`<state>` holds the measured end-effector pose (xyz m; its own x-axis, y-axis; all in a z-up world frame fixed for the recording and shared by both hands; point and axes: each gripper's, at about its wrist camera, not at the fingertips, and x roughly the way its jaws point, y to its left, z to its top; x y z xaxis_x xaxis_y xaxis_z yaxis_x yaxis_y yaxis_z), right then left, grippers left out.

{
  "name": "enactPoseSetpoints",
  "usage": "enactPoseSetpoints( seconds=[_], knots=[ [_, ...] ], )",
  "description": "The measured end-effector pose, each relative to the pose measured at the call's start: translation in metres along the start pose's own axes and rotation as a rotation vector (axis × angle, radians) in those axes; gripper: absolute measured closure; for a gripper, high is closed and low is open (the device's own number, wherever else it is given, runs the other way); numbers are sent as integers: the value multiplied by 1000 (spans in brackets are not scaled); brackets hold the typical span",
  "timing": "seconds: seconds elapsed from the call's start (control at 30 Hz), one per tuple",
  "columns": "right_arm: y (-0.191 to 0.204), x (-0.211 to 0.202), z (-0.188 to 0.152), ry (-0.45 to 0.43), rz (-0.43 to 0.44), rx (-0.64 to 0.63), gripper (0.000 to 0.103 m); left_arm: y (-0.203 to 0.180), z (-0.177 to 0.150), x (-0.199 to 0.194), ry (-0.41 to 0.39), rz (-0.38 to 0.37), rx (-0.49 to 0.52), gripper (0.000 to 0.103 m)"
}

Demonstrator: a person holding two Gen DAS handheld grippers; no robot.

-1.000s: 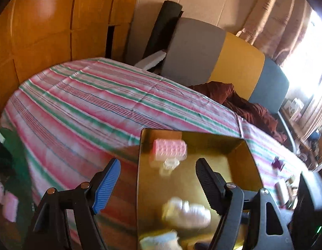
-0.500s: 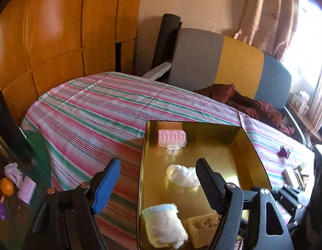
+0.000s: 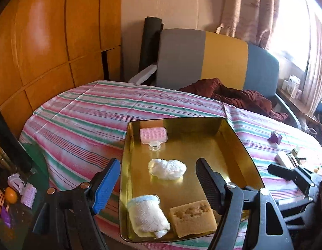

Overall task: Organize objects
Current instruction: 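Move both tools back toward the remaining items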

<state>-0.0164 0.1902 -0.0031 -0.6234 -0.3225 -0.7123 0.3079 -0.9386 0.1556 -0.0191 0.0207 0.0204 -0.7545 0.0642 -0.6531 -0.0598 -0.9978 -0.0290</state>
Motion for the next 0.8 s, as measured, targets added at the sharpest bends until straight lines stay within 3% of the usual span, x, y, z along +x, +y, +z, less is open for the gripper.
enactPoseSetpoints(
  seconds=[0.23, 0.47, 0.8],
  knots=[
    [-26, -18, -5, -35, -44, 60, 8, -18, -2, -3, 12, -47, 40, 28],
    [-52, -33, -13, -61, -95, 120, 7, -39, -1, -11, -20, -24, 112, 28],
    [-91, -51, -30, -67, -170, 201, 7, -67, -2, -16, -30, -75, 193, 28]
  ],
)
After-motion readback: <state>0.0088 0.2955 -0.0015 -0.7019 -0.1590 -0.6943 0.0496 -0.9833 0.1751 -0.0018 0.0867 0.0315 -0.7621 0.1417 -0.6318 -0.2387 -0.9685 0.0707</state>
